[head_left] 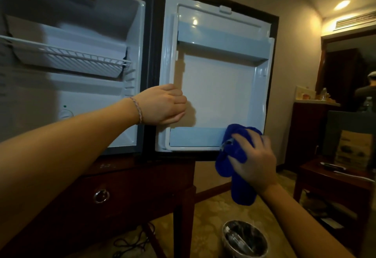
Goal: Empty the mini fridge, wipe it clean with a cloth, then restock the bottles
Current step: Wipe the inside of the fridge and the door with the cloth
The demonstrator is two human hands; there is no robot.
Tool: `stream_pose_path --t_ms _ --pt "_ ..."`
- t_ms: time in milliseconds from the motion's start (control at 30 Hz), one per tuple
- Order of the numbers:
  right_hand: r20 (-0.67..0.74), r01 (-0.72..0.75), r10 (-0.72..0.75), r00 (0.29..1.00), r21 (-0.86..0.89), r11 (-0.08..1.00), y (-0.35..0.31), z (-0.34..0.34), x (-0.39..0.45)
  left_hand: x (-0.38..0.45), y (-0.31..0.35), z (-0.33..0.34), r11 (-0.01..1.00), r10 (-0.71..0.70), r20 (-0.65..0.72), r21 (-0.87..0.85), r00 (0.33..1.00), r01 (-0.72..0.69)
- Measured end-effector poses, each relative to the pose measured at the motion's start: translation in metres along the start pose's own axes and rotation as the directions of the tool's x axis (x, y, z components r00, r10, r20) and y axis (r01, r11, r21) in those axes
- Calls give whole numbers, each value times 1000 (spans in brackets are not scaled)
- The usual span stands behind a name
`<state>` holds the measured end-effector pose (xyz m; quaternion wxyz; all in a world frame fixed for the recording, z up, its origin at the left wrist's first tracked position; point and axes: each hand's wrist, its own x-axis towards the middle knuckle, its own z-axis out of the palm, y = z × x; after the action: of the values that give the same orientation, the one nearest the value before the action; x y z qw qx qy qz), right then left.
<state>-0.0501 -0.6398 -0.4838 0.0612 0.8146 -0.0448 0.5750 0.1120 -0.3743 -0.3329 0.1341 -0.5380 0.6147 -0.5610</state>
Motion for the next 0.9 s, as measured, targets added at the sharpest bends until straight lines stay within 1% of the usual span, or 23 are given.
stream_pose_path --t_ms 100,167,200,233,300,400,433,500,567,633,700,800,833,867,900 --pt "-20 -66 66 998 18 998 4 -5 5 -2 8 -1 999 -50 7 14 999 50" --pt "-28 -86 87 996 46 995 -7 -8 9 0 20 -6 990 -142 9 21 990 142" --pt "-25 -78 80 997 64 995 -13 -9 10 3 30 -8 977 -215 17 21 977 214" --pt "-14 -62 64 998 77 995 -18 -10 11 6 43 -8 957 -289 33 17 957 288" --pt "15 -48 47 999 82 996 -26 -15 16 18 71 -3 913 -408 115 22 906 408" --pt "78 -88 82 994 68 994 -28 -21 28 31 101 1 854 -517 240 77 822 514" --pt "110 -97 91 990 54 994 -28 -24 32 33 105 0 851 -523 268 114 809 512" --pt "171 -89 84 982 20 996 -27 -28 41 33 106 -2 867 -498 311 177 809 466" --pt "217 -52 52 975 -4 999 -25 -32 49 35 104 -2 869 -495 348 189 796 458" --pt "264 -7 16 965 -36 999 -21 -35 58 38 103 3 864 -499 379 151 779 479" --pt "292 -9 17 956 -26 1000 -17 -36 70 37 100 5 873 -471 428 97 772 478" --pt "323 -46 39 946 14 999 -24 -36 85 34 93 13 869 -467 412 53 782 491" --pt "361 -76 68 930 7 997 -31 -36 90 36 92 11 864 -461 441 26 770 503" --pt "417 -106 102 903 -13 994 -40 -37 93 38 92 6 853 -452 511 6 731 523" --pt "474 -127 127 871 -33 991 -47 -38 97 43 92 2 844 -436 595 11 675 536"
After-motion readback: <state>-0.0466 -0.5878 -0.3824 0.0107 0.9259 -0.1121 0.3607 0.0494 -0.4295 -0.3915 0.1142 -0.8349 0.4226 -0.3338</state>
